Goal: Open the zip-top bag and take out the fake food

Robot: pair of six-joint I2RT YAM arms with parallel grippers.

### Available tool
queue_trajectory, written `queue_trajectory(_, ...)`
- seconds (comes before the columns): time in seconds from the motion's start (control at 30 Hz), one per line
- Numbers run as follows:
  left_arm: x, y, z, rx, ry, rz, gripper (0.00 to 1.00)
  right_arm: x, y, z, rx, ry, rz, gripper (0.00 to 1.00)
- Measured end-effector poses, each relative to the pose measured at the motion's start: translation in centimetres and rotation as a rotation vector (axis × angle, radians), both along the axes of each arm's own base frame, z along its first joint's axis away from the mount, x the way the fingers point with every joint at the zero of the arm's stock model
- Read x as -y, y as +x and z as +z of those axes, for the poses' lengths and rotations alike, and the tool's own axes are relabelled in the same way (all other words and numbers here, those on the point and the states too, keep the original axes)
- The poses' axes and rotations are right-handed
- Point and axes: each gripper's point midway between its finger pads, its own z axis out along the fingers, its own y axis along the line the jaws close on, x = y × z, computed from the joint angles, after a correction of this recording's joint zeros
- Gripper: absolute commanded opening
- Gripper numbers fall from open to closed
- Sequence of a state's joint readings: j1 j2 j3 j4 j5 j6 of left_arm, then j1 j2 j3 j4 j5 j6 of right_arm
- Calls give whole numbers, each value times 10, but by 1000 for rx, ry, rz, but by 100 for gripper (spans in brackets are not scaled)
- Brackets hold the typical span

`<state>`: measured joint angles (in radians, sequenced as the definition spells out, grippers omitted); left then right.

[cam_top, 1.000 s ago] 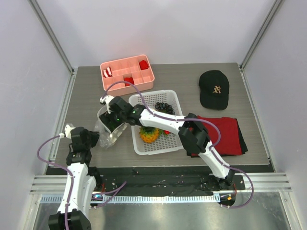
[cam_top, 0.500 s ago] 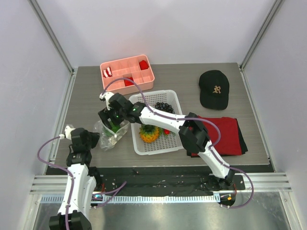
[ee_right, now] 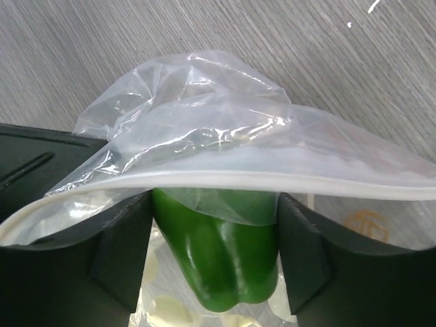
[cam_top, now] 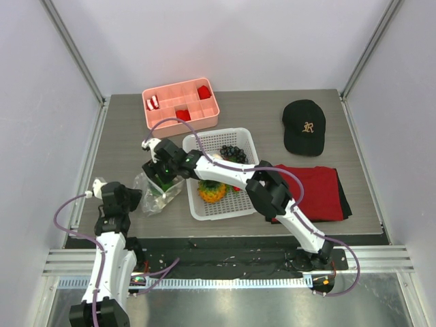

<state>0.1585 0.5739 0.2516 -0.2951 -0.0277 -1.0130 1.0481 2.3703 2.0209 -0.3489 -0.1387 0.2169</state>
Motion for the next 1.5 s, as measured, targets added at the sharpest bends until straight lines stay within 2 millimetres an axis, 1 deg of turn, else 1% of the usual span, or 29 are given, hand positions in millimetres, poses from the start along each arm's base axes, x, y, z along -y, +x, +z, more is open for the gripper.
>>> queue_trajectory(0.07, 0, 0, -1, -2, 0, 0, 0, -1, 0, 0, -1, 3, 0, 52)
queue_trajectory(0.1, 0, -1, -2, -2, -1, 0, 0, 0, 0, -1, -3, 3, 0, 42)
queue_trajectory(0.17, 0, -1, -4, -7, -1, 1, 0, 0, -1, -2, -6, 5, 0, 31)
queue_trajectory(0.2, 0, -1, -5, -12, -1, 1, 0, -1, -1, -2, -6, 7, -1, 21)
queue_trajectory(0.23, 0, -1, -6, -15, -1, 1, 0, 0, -1, -2, -5, 9, -1, 15)
queue_trajectory(0.3, -1, -1, -7, -19, 0, 4, 0, 3, -3, -1, -7, 10, -3, 5)
queue_trajectory(0.37, -1, -2, -8, -25, 1, 6, 0, 9, -7, 1, -15, 1, -7, 2)
queue_trajectory(0.43, -2, -2, -9, -30, 4, 11, 0, 16, -11, 5, -26, -7, -9, 1)
queue_trajectory(0.5, -2, -1, -10, -30, 5, 11, 0, 23, -18, 15, -35, -7, -3, 1)
queue_trajectory(0.6, -2, 1, -8, -23, 5, 8, 0, 32, -29, 35, -48, 12, 17, 1)
queue_trajectory(0.73, -1, 6, -2, -5, 3, 2, 0, 38, -48, 74, -57, 73, 65, 1)
queue_trajectory(0.83, 0, 11, 7, 19, 2, -7, 0, 40, -58, 104, -67, 134, 97, 1)
queue_trajectory(0.87, 0, 13, 12, 31, 5, -8, 0, 43, -61, 113, -73, 151, 106, 1)
queue_trajectory(0.93, -1, 14, 16, 40, 12, -7, 0, 49, -63, 123, -86, 171, 114, 1)
queue_trajectory(1.03, -6, 12, 15, 33, 34, 9, 0, 58, -60, 135, -110, 200, 116, 5)
queue_trajectory(1.13, -8, 10, 15, 27, 41, 12, 0, 62, -54, 141, -137, 227, 113, 5)
queue_trajectory(1.23, -6, 11, 19, 45, 36, 8, 0, 59, -50, 138, -187, 248, 112, 5)
queue_trajectory(1.3, -5, 10, 17, 45, 29, 4, 0, 44, -45, 125, -216, 262, 114, 4)
queue_trajectory(1.33, -4, 10, 16, 43, 27, 2, 5, 38, -44, 117, -223, 259, 113, 4)
queue_trajectory(1.37, -4, 9, 15, 39, 25, 1, 16, 31, -42, 104, -237, 249, 111, 3)
queue_trajectory(1.4, -3, 9, 14, 34, 24, -3, 47, 25, -42, 93, -248, 241, 110, 3)
queue_trajectory(1.43, -3, 8, 13, 28, 25, -5, 60, 18, -41, 73, -266, 223, 105, 3)
queue_trajectory(1.47, -3, 6, 11, 18, 30, -6, 83, 16, -41, 59, -280, 205, 100, 4)
queue_trajectory(1.5, -3, 3, 9, 5, 27, -2, 90, 16, -40, 42, -298, 180, 87, 4)
